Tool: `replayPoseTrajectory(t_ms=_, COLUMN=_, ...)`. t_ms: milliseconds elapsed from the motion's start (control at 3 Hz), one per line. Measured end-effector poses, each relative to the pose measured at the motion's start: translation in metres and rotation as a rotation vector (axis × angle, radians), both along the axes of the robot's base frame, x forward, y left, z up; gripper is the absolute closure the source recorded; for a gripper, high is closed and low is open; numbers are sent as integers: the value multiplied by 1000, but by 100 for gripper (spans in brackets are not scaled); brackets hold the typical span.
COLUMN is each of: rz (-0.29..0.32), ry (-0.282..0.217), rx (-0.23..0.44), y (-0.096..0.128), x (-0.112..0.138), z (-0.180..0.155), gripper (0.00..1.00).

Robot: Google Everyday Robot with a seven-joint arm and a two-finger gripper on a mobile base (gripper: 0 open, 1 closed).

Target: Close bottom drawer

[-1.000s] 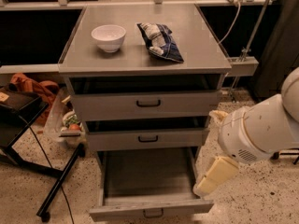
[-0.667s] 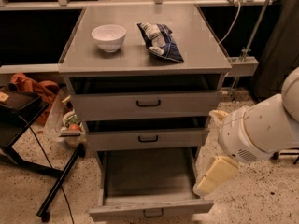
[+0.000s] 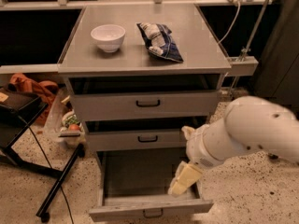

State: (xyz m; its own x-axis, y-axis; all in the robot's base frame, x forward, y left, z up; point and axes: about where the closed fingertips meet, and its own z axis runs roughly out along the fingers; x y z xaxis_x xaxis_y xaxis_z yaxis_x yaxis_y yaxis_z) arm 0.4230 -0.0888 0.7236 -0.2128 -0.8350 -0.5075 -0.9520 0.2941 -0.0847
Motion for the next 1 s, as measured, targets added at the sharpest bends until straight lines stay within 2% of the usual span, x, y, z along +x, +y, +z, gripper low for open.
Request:
replayPoseTrajectory(t_ms=333, rz=65, ry=22, rx=59, y=40, x=16, z=-76, gripper=0)
replayPoseTrajectory(t_ms=667, rz=109, ry=64, rx=123, y=84, x=20, z=-143, gripper=0)
replayPoseTrajectory(t_ms=1000, rz=71, ry=40, rx=154, y=90, x=34, z=-157, gripper=0)
